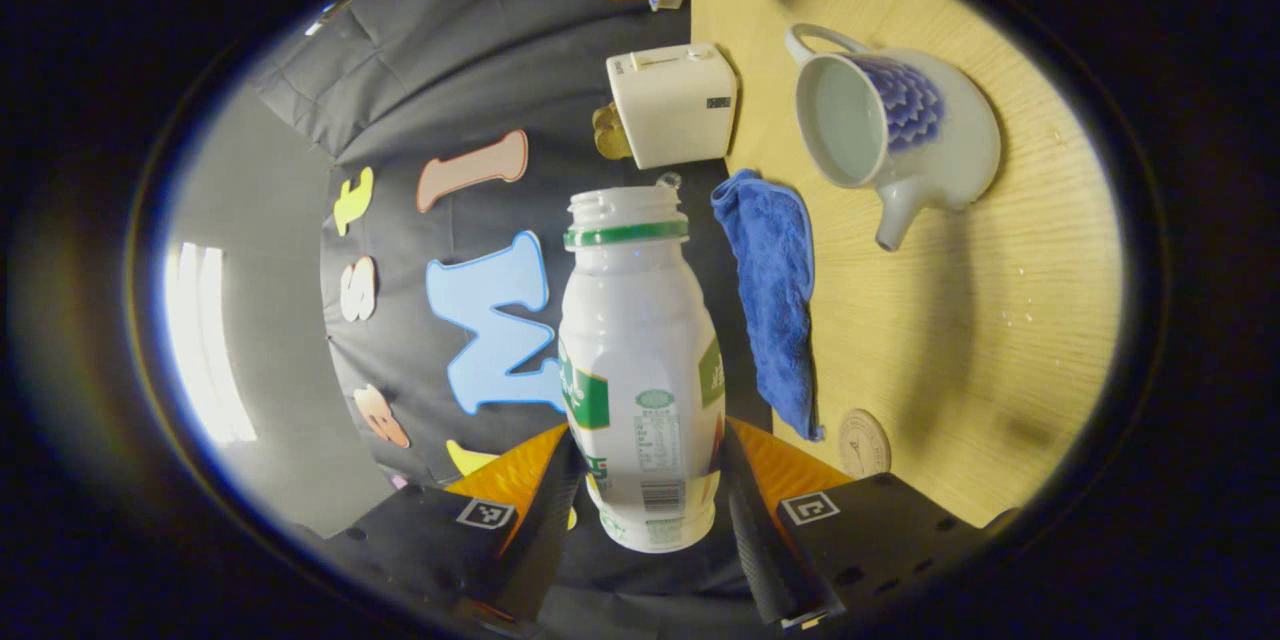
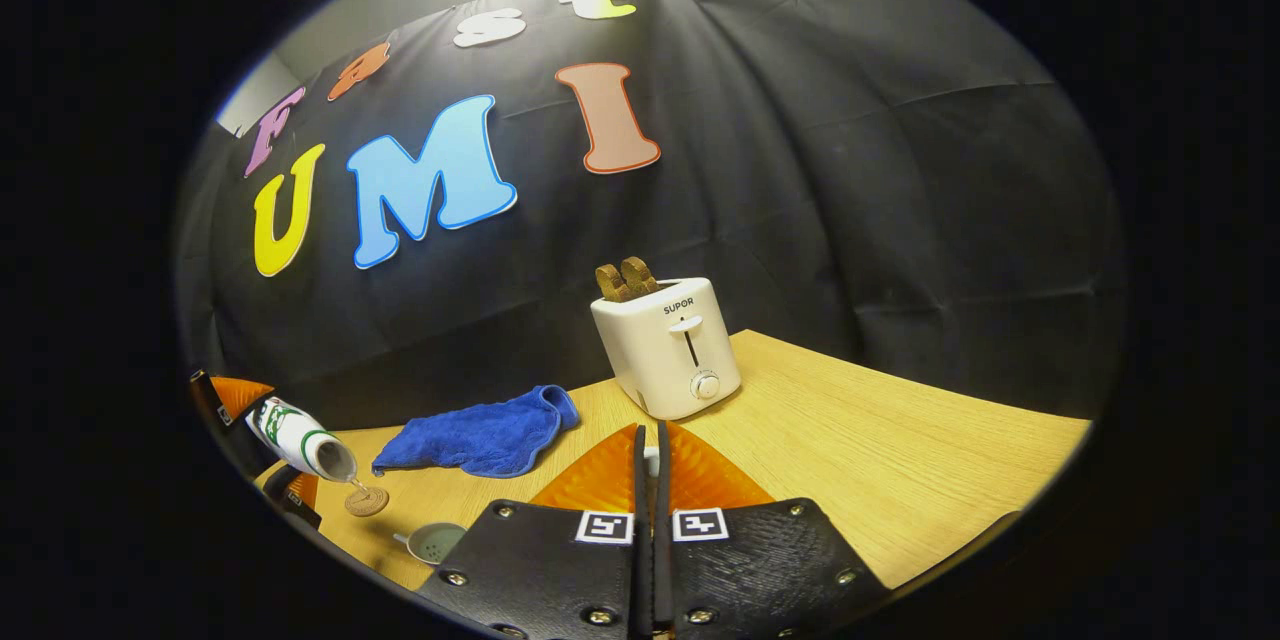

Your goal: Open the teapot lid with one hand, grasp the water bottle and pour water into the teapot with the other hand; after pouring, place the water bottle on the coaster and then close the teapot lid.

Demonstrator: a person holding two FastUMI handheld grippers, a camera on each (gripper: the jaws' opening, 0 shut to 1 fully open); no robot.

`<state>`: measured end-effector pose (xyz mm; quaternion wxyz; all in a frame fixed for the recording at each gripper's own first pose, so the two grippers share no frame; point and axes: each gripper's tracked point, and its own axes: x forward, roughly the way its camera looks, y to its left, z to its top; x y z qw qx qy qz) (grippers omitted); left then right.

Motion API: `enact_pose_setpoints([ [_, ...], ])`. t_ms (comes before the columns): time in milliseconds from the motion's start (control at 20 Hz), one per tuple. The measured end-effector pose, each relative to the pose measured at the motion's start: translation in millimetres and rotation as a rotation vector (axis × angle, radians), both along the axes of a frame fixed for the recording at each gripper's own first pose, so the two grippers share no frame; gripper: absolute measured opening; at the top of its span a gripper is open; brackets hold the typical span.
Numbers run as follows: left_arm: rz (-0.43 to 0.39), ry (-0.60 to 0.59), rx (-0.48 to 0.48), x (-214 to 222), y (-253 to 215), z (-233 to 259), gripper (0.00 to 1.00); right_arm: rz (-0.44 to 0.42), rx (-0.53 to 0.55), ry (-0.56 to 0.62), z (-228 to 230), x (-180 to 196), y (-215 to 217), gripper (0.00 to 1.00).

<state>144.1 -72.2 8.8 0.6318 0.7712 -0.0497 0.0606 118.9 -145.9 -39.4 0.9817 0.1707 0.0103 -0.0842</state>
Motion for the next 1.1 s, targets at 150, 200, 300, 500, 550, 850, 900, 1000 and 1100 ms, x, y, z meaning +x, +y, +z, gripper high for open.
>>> enact_pose_setpoints([
  [150, -0.010, 0.002, 0.005, 4.0, -5.2, 0.5, 0.87, 0.000, 0.004, 0.002, -0.4, -1.0, -0.8, 0.00],
  [200, -0.012, 0.001, 0.005, 3.8, -5.8, 0.9, 0.87, 0.000, 0.006, 0.002, -0.5, -0.2, -1.2, 0.00],
  [300, -0.010, 0.000, 0.012, 2.7, -5.9, 1.4, 0.87, 0.000, 0.008, 0.004, -1.5, -0.1, -1.0, 0.00],
  [500, -0.008, -0.004, 0.029, 2.4, -4.5, 4.9, 0.82, -0.001, 0.006, 0.002, -0.1, -0.4, -1.5, 0.00],
  [550, -0.007, -0.006, 0.033, 1.8, -4.7, 5.4, 0.79, -0.001, 0.007, 0.002, 0.1, -0.4, -1.6, 0.00],
  [850, -0.007, -0.012, 0.060, 1.8, -5.0, 6.3, 0.87, 0.004, 0.008, 0.005, -0.8, -0.1, 0.0, 0.00],
  [900, -0.009, -0.010, 0.064, 1.7, -4.4, 4.4, 0.87, 0.003, 0.006, 0.006, -1.2, 0.1, 0.3, 0.00],
  [1000, -0.008, -0.009, 0.074, 1.2, -4.4, 5.5, 0.87, 0.004, 0.004, 0.006, -1.2, -0.2, 0.5, 0.00],
  [1100, -0.005, -0.008, 0.082, 2.3, -3.1, 4.6, 0.87, 0.006, 0.006, 0.006, -1.0, 0.4, 0.9, 0.00],
])
